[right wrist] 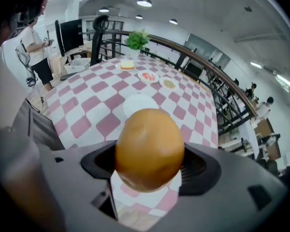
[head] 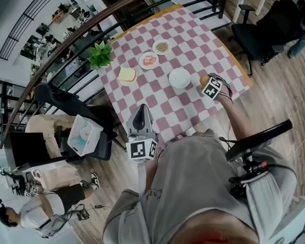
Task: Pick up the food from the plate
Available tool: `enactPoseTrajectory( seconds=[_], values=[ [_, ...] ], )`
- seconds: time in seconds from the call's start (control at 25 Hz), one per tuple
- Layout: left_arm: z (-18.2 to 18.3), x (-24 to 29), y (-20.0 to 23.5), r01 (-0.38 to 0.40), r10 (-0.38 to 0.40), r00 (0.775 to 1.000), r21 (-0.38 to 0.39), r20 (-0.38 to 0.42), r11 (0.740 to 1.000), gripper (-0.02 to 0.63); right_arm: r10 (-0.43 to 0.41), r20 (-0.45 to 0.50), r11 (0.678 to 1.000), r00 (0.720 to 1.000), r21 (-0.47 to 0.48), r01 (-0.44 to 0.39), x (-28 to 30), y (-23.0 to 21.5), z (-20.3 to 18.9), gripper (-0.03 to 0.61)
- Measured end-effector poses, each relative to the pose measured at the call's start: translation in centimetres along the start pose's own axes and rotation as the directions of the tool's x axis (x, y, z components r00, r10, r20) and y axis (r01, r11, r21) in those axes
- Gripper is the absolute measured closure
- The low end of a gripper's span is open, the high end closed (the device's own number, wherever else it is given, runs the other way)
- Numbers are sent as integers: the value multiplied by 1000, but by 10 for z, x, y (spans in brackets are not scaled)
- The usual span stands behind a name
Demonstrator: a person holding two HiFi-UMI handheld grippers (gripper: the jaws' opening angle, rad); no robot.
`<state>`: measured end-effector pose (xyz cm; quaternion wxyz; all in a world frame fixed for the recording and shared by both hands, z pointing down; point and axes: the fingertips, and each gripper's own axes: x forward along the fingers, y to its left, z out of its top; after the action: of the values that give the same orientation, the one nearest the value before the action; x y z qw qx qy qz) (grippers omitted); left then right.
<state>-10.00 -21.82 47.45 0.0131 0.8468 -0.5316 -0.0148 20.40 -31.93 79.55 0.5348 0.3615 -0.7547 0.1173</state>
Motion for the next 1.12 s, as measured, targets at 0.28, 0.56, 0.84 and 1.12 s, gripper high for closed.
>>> enactPoseTrajectory(
  seconds=[0.28, 0.56, 0.84, 1.12],
  values=[
    [-1, -12, 7, -30, 30, 1000, 9, -9, 1000, 604, 65, -186, 997, 980, 46, -58, 71, 13, -79, 224],
    [-6, -22, 17, -67, 67, 997, 3, -32, 998, 604, 125, -280, 989, 952, 109, -98, 109, 33, -131, 224],
    [-5, -21, 27, -99, 99, 995, 10, -25, 995, 604, 125, -276, 975, 953, 212, -67, 98, 27, -144, 224],
    [0, -17, 23, -82, 82, 997, 10, -12, 997, 604, 141, -249, 976, 958, 196, -92, 106, 29, -139, 224]
  ],
)
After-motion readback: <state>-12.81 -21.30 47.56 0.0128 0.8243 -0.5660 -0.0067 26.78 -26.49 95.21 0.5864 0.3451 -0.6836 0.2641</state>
